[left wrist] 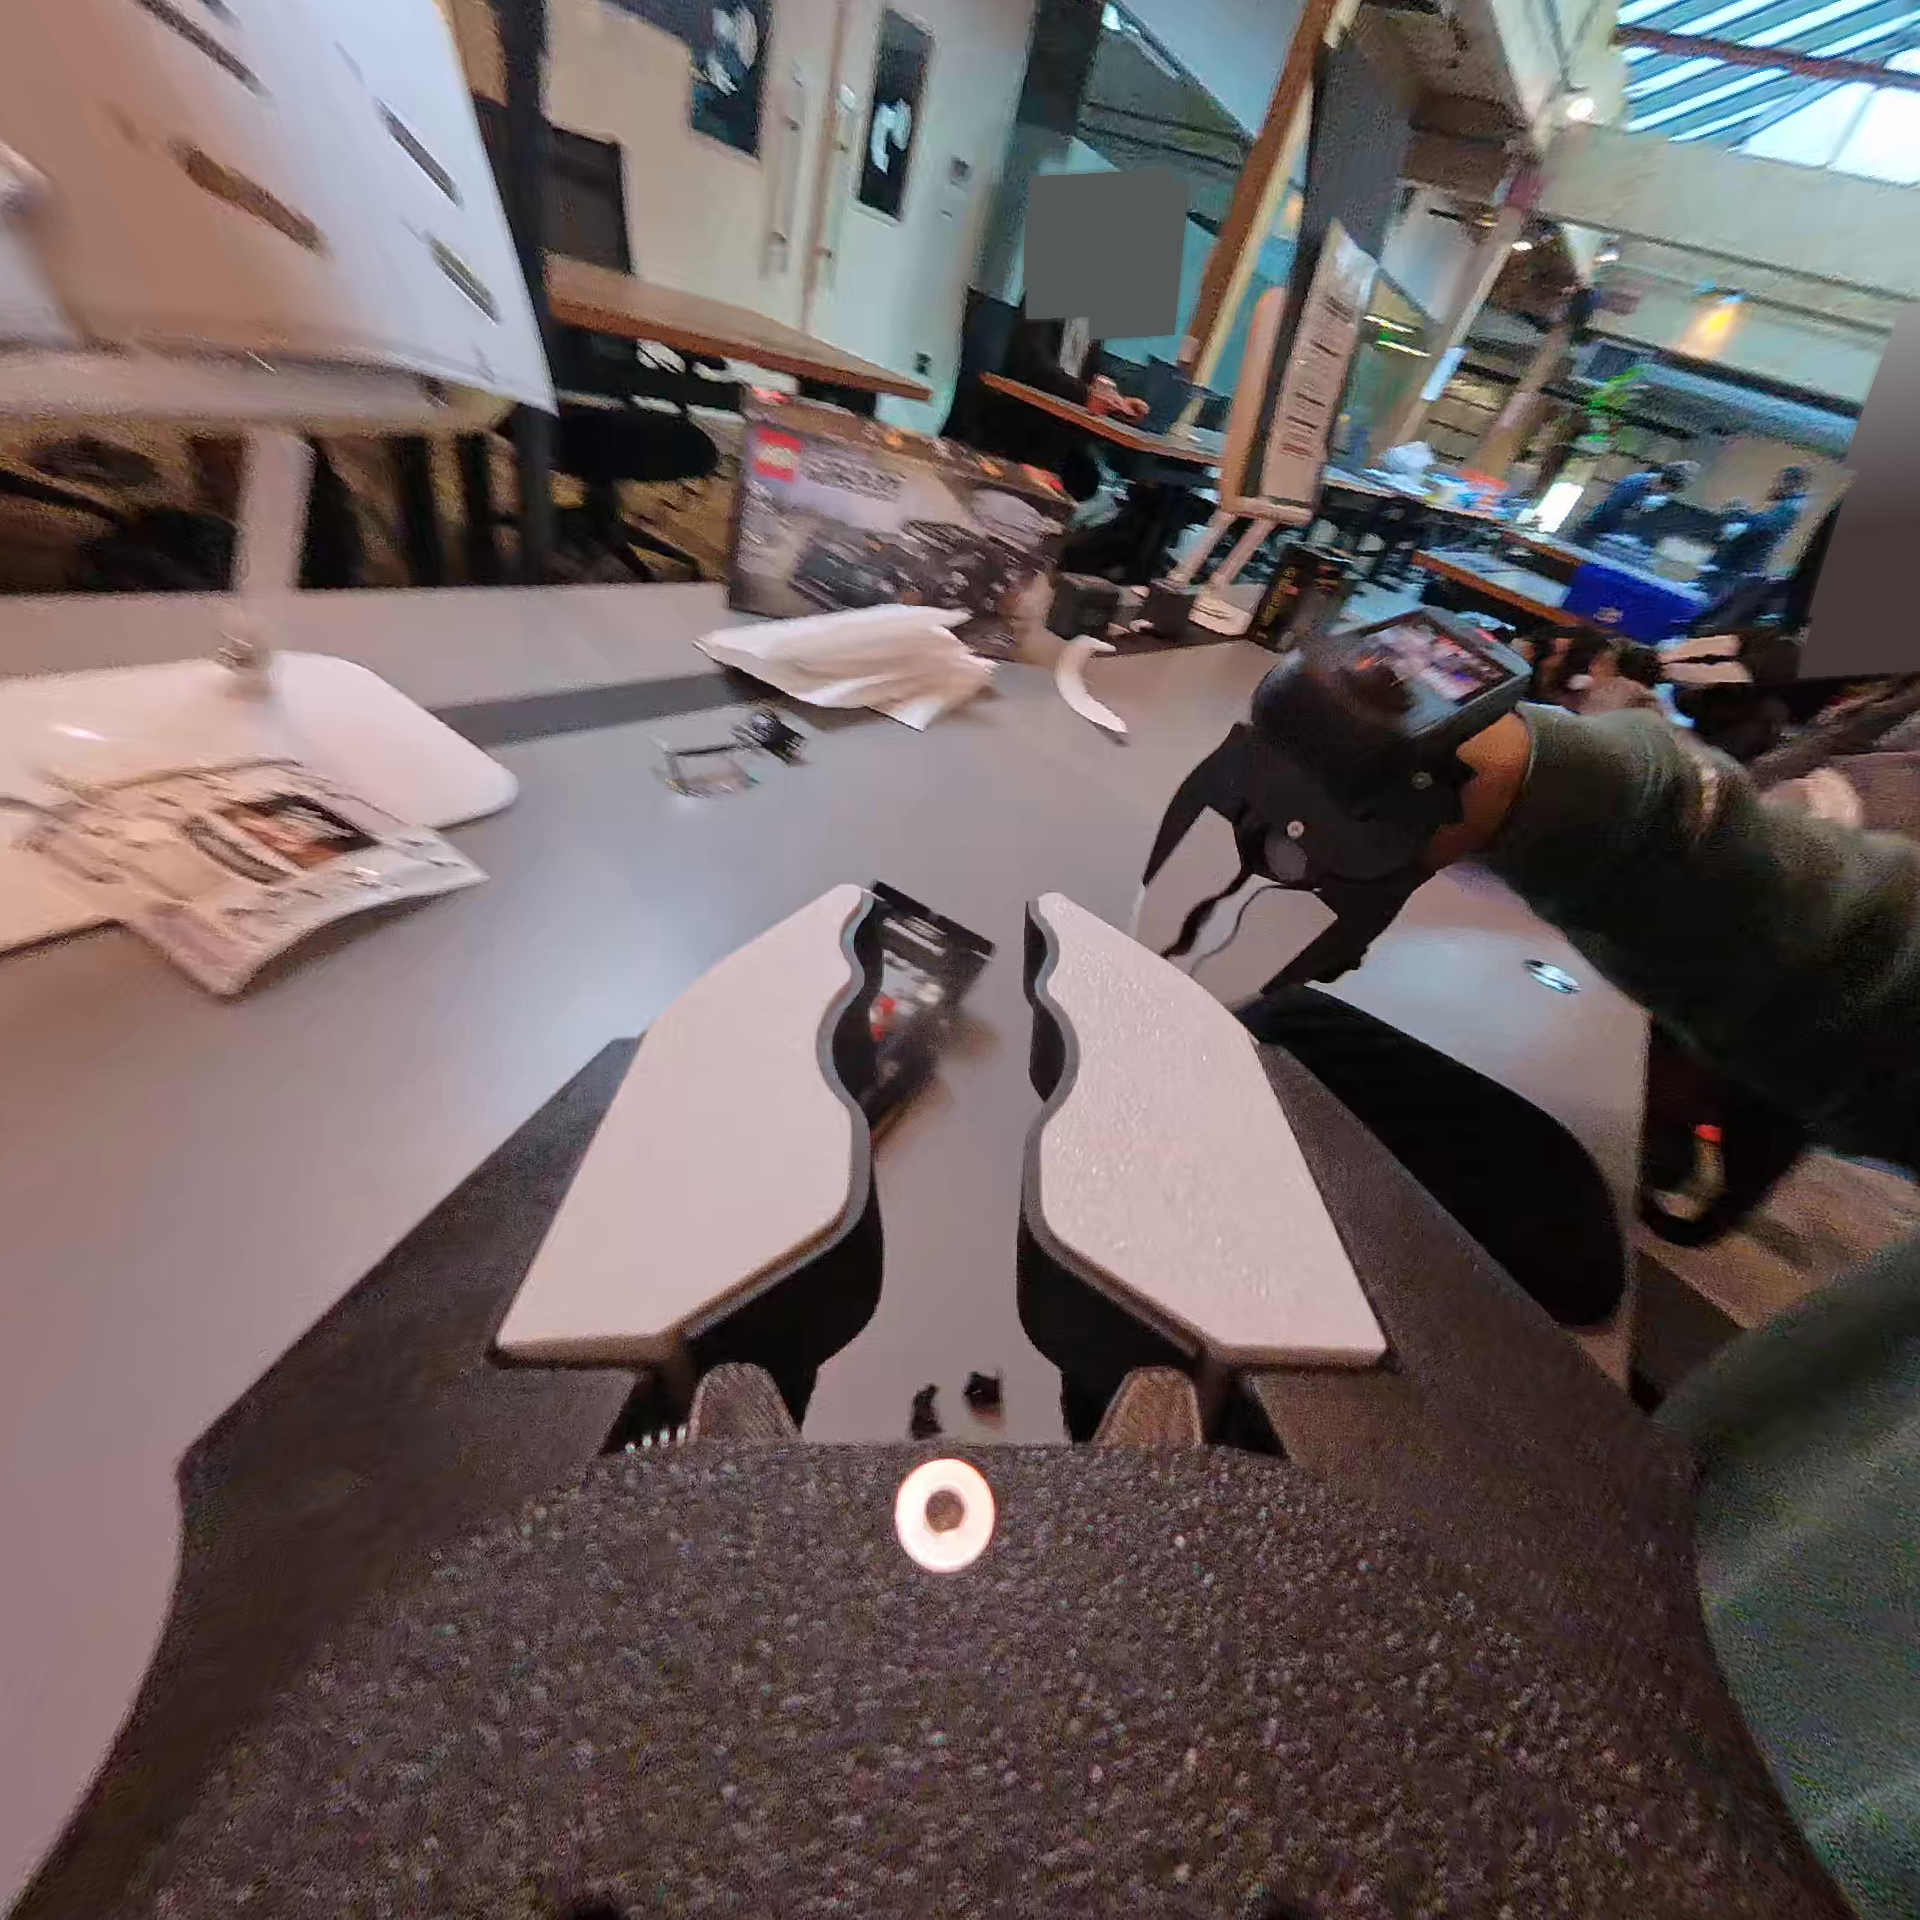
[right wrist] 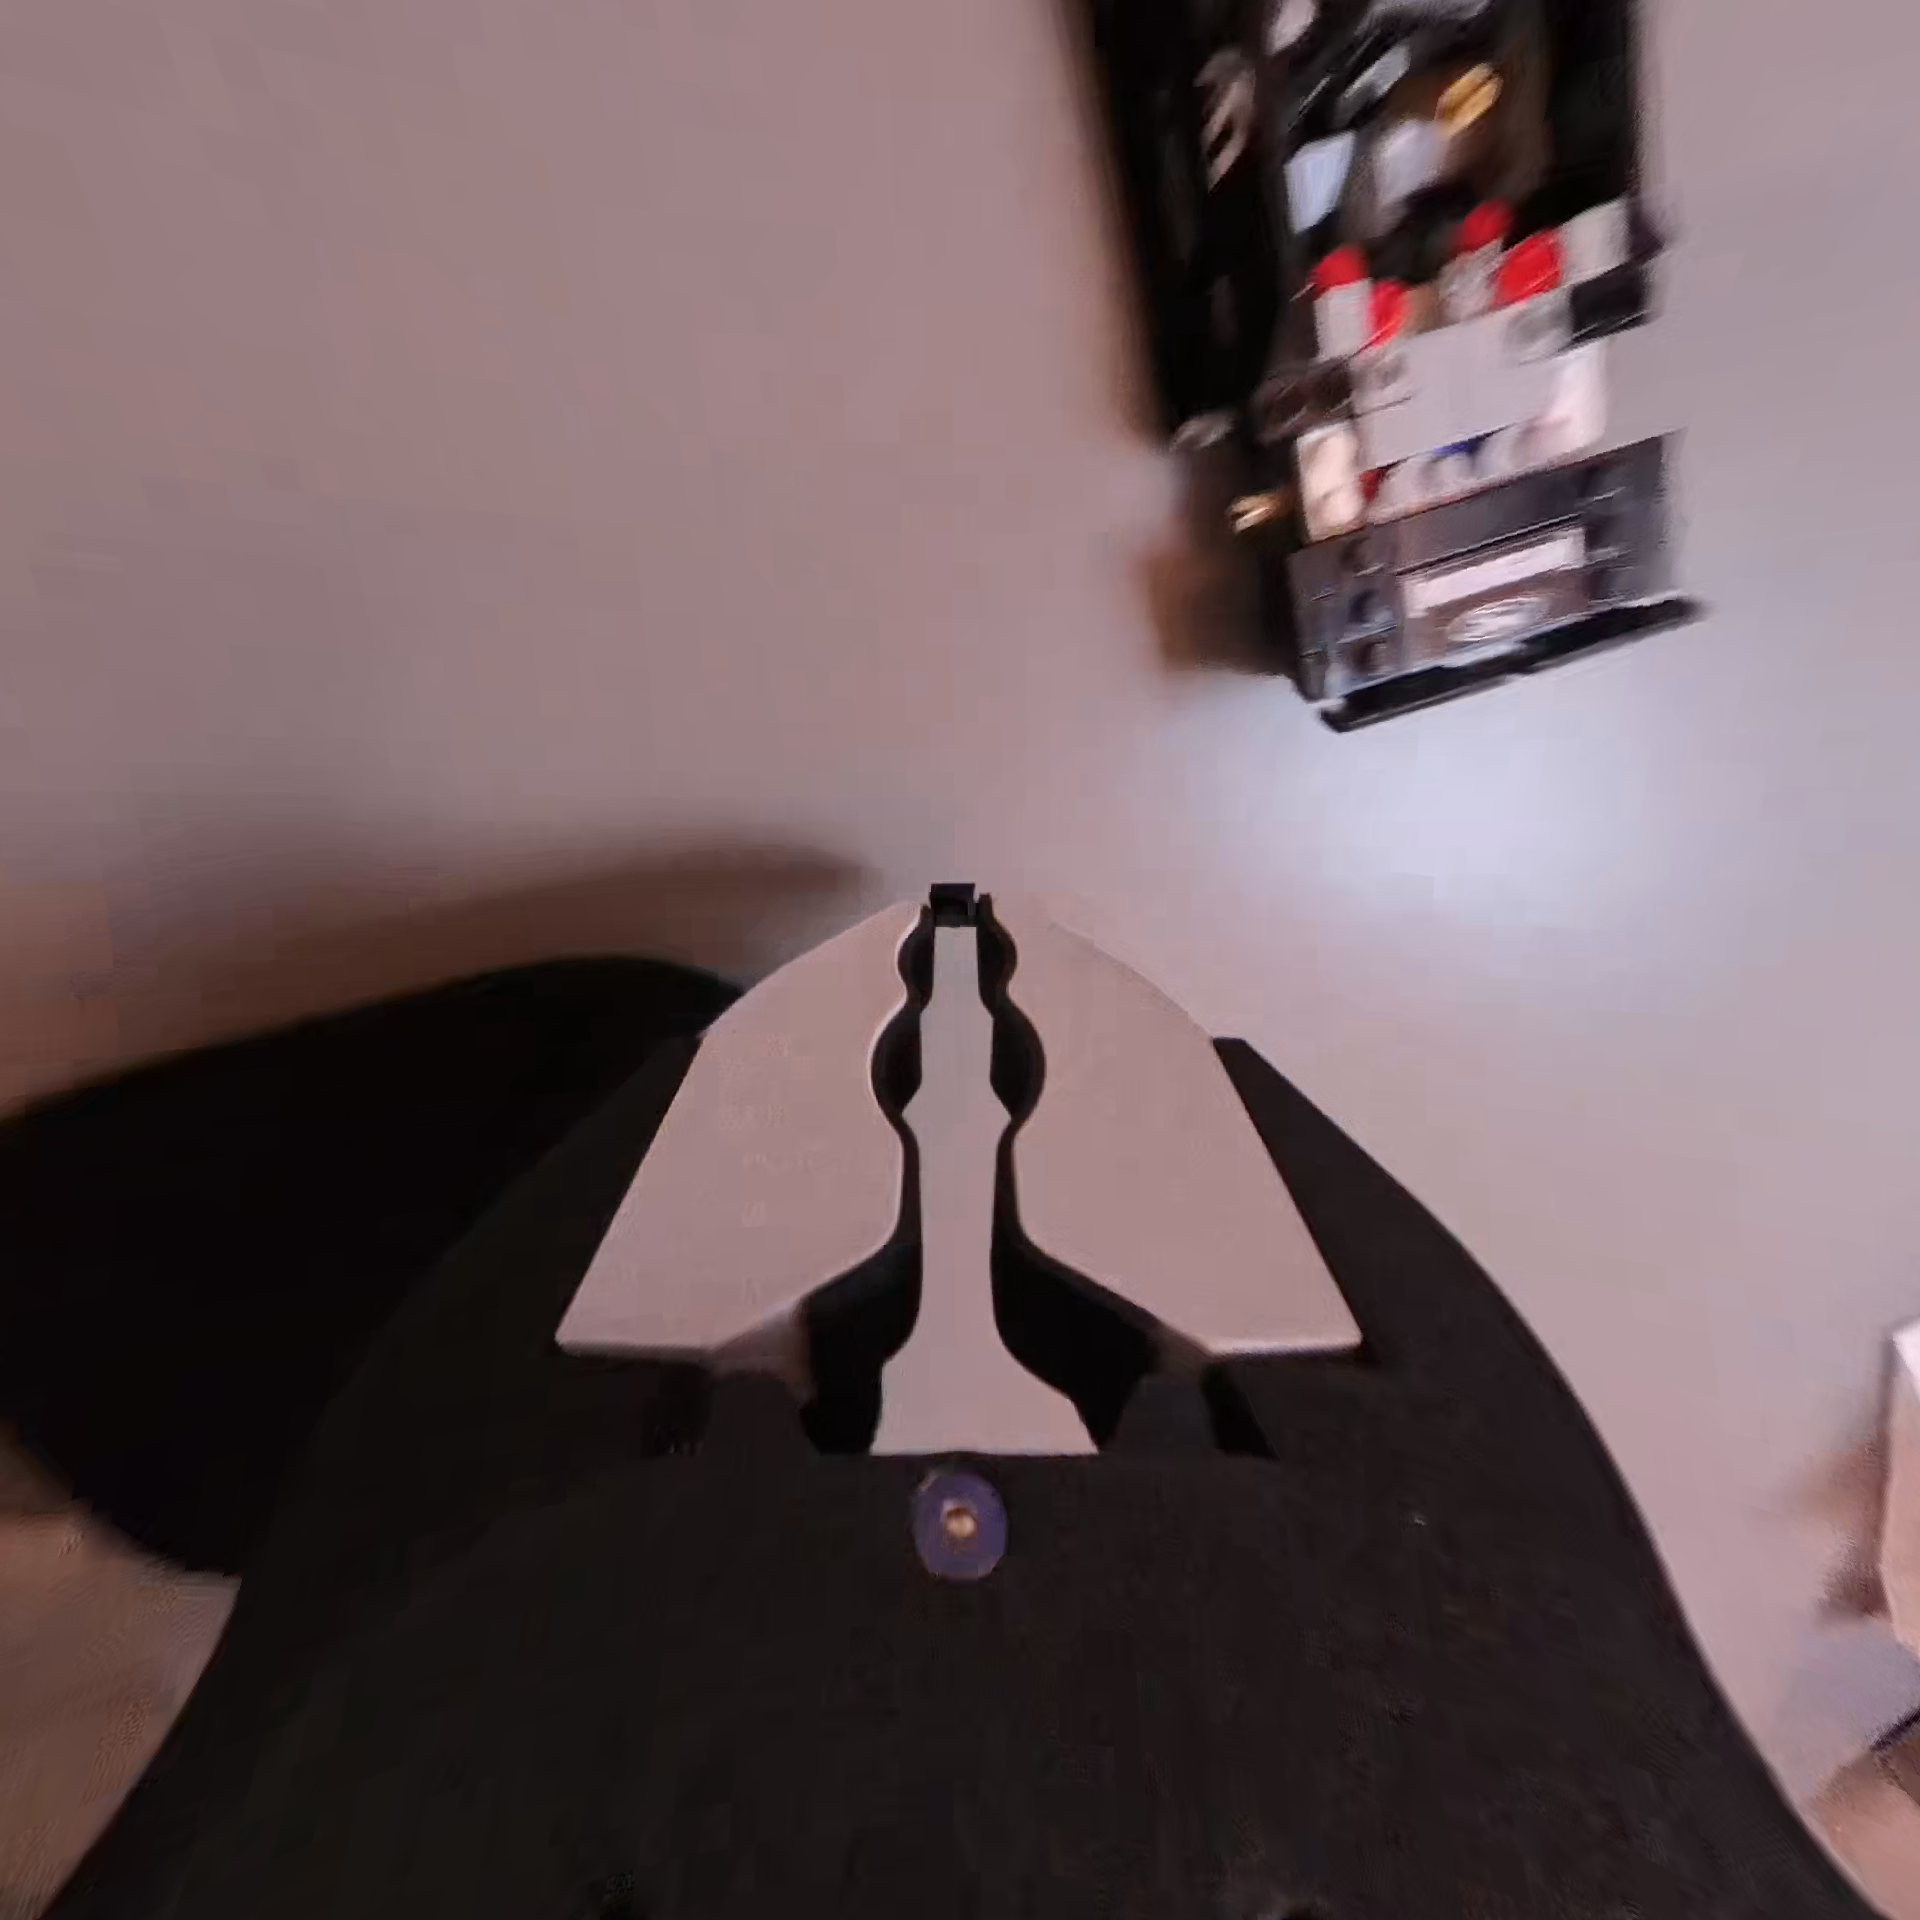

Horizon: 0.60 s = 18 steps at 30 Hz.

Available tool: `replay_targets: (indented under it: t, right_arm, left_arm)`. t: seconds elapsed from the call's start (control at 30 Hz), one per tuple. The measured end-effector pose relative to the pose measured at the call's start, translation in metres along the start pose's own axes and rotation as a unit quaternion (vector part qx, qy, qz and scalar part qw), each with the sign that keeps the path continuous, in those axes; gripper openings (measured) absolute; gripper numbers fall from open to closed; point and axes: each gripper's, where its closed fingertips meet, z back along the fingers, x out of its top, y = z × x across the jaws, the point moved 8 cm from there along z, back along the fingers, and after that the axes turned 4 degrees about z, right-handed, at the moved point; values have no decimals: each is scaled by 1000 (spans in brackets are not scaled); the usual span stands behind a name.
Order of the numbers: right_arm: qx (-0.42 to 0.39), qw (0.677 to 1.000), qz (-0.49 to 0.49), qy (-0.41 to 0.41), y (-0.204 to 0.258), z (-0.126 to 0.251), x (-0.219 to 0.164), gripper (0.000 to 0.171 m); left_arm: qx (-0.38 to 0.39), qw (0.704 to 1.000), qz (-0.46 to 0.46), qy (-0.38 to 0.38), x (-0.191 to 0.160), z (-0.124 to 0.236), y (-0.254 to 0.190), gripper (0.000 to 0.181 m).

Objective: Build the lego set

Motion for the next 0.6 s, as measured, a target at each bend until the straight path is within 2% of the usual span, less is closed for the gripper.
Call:
replay_targets:
  t: [0.1,0.23,0.37,0.6]
  right_arm:
    - [67,995,29,68,-9,-13,4,8]
    - [85,986,64,127,-11,-24,10,9]
    - [95,986,68,121,-9,-26,14,19]
    - [74,995,21,70,-6,-18,-1,37]
  left_arm:
    - [35,999,-17,-22,7,21,5,25]
    - [77,997,-10,-24,-1,47,18,24]
    - [100,994,-9,-38,2,63,31,21]
    - [112,993,-32,-24,-5,64,41,20]
